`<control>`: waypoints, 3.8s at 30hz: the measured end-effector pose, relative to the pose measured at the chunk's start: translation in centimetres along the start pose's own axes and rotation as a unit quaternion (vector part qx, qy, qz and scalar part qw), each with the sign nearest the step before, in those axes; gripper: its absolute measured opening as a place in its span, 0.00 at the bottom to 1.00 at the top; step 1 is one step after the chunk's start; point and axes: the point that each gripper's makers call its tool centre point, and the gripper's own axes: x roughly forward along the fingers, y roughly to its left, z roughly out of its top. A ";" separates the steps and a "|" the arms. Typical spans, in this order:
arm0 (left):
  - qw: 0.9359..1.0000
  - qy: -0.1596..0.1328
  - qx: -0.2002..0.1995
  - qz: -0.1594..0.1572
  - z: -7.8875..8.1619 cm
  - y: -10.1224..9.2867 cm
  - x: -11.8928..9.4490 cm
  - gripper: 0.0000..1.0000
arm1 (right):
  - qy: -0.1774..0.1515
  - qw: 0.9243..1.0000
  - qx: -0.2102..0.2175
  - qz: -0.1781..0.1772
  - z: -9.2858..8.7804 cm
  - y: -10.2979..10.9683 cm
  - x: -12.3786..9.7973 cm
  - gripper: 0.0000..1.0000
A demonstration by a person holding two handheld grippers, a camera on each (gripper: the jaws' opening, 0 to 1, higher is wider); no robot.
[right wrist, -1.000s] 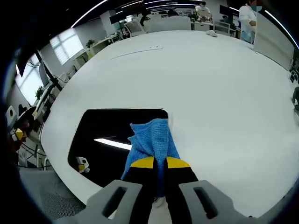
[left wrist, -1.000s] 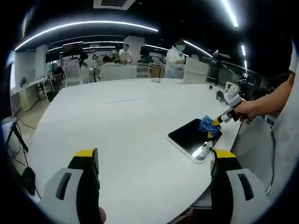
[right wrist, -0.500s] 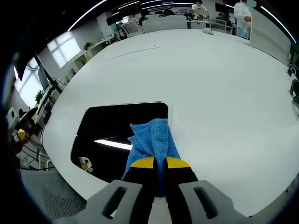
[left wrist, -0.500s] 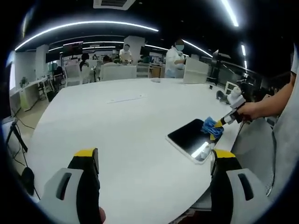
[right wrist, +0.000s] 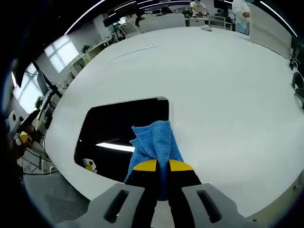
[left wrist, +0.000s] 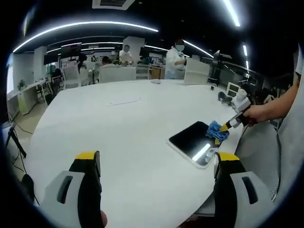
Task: Wipe the mirror surface with the cleaning cloth until all visible marks leave the cleaned area.
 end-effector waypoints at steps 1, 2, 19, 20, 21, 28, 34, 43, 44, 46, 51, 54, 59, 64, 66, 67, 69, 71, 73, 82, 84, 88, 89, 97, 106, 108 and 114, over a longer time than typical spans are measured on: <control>1.000 0.010 -0.006 -0.012 -0.4 -0.4 0.0 0.99 | 0.001 1.000 0.002 0.000 0.0 0.0 0.0 0.02; 1.000 0.011 -0.005 -0.013 -0.5 -0.5 0.0 0.99 | 0.001 1.000 0.003 -0.001 0.0 0.0 0.0 0.02; 1.000 0.012 -0.020 -0.007 -1.5 -0.2 -0.1 0.99 | 0.019 1.000 0.017 -0.002 -1.3 0.0 -0.7 0.01; 1.000 0.012 -0.019 -0.007 -1.5 -0.2 -0.1 0.99 | 0.021 1.000 0.018 -0.001 -1.4 0.1 -0.8 0.01; 1.000 0.012 -0.019 -0.008 -1.5 -0.3 -0.1 0.99 | 0.023 1.000 0.019 0.000 -1.4 0.1 -0.8 0.01; 1.000 0.013 -0.018 -0.008 -1.5 -0.3 -0.2 0.99 | 0.018 1.000 0.011 -0.002 -1.5 0.2 -0.8 0.02; 1.000 0.006 -0.016 0.004 -1.3 0.0 -0.5 0.99 | 0.008 1.000 0.014 0.003 -1.5 0.2 -0.9 0.03; 1.000 -0.001 -0.019 0.012 -0.9 0.5 -0.8 0.99 | 0.008 0.999 0.035 -0.006 -1.3 0.3 -0.8 0.01; 1.000 -0.001 -0.018 0.012 -0.9 0.4 -0.8 0.99 | 0.008 0.999 0.034 -0.007 -1.3 0.4 -0.8 0.01; 1.000 0.000 -0.018 0.011 -0.9 0.3 -0.8 0.99 | 0.013 1.000 0.018 -0.017 -1.3 0.4 -0.8 0.01; 1.000 -0.002 -0.018 0.012 -0.8 0.3 -0.9 0.99 | 0.013 0.999 0.028 -0.015 -1.2 0.6 -0.8 0.01; 1.000 -0.001 -0.019 0.013 -0.9 0.3 -1.0 0.99 | 0.016 1.000 0.025 -0.008 -1.4 1.2 -0.7 0.01; 1.000 0.000 -0.018 0.012 -1.0 0.2 -0.9 0.99 | 0.016 1.000 0.014 -0.007 -1.5 1.8 -0.5 0.01; 1.000 0.002 -0.017 0.008 -1.2 0.0 -0.9 0.99 | 0.017 1.000 0.022 -0.002 -1.4 2.3 -0.4 0.01; 1.000 0.003 -0.019 0.009 -1.3 0.0 -0.9 0.99 | 0.019 0.999 0.026 0.002 -1.4 2.8 -0.3 0.01; 1.000 0.003 -0.019 0.008 -1.3 0.0 -0.9 0.99 | 0.020 0.999 0.028 0.004 -1.4 3.1 -0.3 0.01; 1.000 0.002 -0.018 0.008 -1.3 -0.1 -0.9 0.99 | 0.020 0.999 0.030 0.011 -1.5 3.9 -0.1 0.01; 1.000 0.001 -0.019 0.008 -1.2 0.0 -0.9 0.99 | 0.018 0.999 0.030 0.013 -1.5 4.4 0.0 0.01; 1.000 0.001 -0.020 0.008 -1.2 -0.1 -0.9 0.99 | 0.018 0.999 0.029 0.015 -1.4 4.8 0.2 0.01; 1.000 0.004 -0.019 0.002 -1.3 -0.2 -1.0 0.99 | 0.016 1.000 0.021 0.015 -1.3 6.5 0.6 0.01; 1.000 0.005 -0.017 0.001 -1.2 -0.2 -1.0 0.99 | 0.015 1.000 0.016 0.015 -1.3 6.9 0.7 0.01; 1.000 0.006 -0.018 0.000 -1.3 -0.2 -1.0 0.99 | 0.014 1.000 0.010 0.020 -1.2 7.7 0.9 0.02; 1.000 0.007 -0.018 0.000 -1.3 -0.2 -0.9 0.99 | 0.014 1.000 0.010 0.019 -1.1 7.8 1.0 0.02; 1.000 0.008 -0.018 0.000 -1.3 -0.1 -0.9 0.99 | 0.017 1.000 -0.006 0.023 -1.0 9.6 1.6 0.02; 1.000 0.010 -0.017 -0.001 -1.3 -0.2 -0.9 0.99 | 0.015 0.999 -0.015 0.033 -0.9 11.6 2.2 0.02; 1.000 0.010 -0.017 -0.001 -1.2 -0.3 -0.8 0.99 | 0.013 0.999 -0.019 0.035 -0.9 12.3 2.3 0.02; 1.000 0.009 -0.016 -0.006 -0.9 -0.7 -0.6 0.99 | 0.011 0.999 -0.022 0.039 -0.7 13.3 2.6 0.03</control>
